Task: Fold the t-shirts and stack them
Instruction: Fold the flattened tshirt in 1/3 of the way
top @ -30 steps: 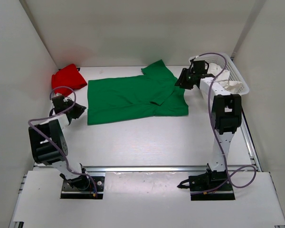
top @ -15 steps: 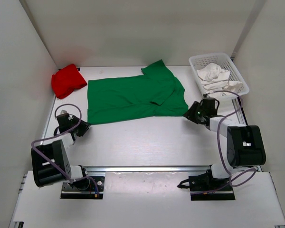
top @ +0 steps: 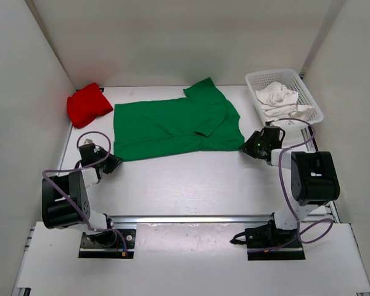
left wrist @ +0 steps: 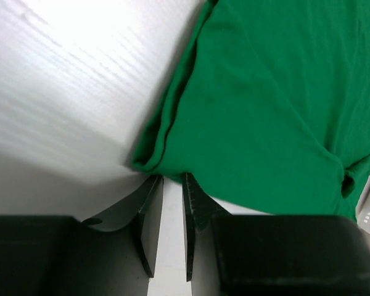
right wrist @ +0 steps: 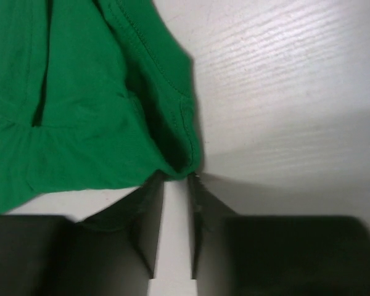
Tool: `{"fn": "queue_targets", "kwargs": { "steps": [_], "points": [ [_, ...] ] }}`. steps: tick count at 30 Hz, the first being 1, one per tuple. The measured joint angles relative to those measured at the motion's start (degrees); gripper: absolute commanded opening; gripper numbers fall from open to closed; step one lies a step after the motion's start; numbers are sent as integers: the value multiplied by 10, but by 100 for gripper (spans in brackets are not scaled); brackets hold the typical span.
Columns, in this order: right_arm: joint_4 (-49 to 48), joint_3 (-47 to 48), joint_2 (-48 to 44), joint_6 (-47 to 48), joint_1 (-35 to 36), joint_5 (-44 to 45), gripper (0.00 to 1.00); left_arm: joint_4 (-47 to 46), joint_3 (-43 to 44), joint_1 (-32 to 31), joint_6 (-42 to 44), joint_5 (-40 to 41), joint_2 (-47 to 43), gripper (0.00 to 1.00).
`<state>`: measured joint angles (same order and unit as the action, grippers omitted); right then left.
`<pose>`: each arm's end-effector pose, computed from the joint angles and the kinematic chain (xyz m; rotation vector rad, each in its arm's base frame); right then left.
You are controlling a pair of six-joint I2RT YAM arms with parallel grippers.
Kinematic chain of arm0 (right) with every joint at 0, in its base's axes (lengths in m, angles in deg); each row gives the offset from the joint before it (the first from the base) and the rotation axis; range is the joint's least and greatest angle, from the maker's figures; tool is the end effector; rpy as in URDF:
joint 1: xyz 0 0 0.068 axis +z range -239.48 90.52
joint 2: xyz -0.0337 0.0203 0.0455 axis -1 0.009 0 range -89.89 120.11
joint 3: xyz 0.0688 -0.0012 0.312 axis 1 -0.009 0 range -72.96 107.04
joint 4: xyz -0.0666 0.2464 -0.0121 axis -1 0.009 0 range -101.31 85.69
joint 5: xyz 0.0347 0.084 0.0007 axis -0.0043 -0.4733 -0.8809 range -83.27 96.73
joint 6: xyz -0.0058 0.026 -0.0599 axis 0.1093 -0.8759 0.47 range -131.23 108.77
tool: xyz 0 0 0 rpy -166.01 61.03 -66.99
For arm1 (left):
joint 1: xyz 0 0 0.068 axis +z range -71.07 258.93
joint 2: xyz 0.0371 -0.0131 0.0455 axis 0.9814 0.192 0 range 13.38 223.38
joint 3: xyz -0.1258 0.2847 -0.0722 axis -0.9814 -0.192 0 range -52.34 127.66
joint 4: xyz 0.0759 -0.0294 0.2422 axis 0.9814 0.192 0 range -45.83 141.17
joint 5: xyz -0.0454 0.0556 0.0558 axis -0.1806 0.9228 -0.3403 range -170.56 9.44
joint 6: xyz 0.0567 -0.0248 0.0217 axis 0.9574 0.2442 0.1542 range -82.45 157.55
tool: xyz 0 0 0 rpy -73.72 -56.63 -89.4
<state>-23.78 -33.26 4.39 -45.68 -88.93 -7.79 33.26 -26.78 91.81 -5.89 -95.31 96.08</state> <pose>0.3223 0.0160 0.1819 0.5578 2.2860 0.5992 0.2427 0.0421 0.1657 -1.0279 2.1862 -0.5566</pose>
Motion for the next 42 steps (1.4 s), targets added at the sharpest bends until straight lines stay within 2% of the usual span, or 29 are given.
{"fn": "queue_targets", "kwargs": {
  "steps": [3,4,8,12,15,20,24,30,34,37,38,39,40,41,42],
  "points": [
    [-6,7,15,-3,0,-3,1,-14,7,-8,-5,2,16,25],
    [-5,8,16,-3,-3,-4,0,-17,7,-9,-6,4,18,23],
    [-4,12,17,-5,-11,-9,0,-22,9,-12,-15,10,24,7],
    [-3,13,15,-7,-13,-8,0,-22,21,-14,-17,18,35,0],
    [-2,-1,-4,-17,-17,-3,0,-19,23,-12,-17,22,35,0],
    [-5,-79,-101,-37,-29,-1,0,-9,13,-7,-16,21,17,0],
    [4,-160,-196,-59,-45,1,0,18,-21,-8,-6,22,-47,0],
    [50,-285,-379,-86,-59,9,0,94,-86,3,25,21,-215,0],
    [115,-325,-491,-96,-73,15,0,159,-127,24,43,14,-330,0],
    [159,-332,-556,-97,-74,28,0,212,-151,31,54,12,-412,4],
    [172,-332,-567,-96,-74,33,0,223,-155,26,55,13,-431,13],
    [179,-332,-575,-93,-74,37,10,235,-157,19,57,15,-444,25],
    [180,-332,-578,-90,-74,38,23,241,-157,12,59,15,-450,30],
    [183,-332,-576,-88,-73,38,29,243,-157,6,61,14,-449,45],
    [186,-332,-572,-82,-73,38,39,245,-157,4,67,9,-444,54]
  ]
}}
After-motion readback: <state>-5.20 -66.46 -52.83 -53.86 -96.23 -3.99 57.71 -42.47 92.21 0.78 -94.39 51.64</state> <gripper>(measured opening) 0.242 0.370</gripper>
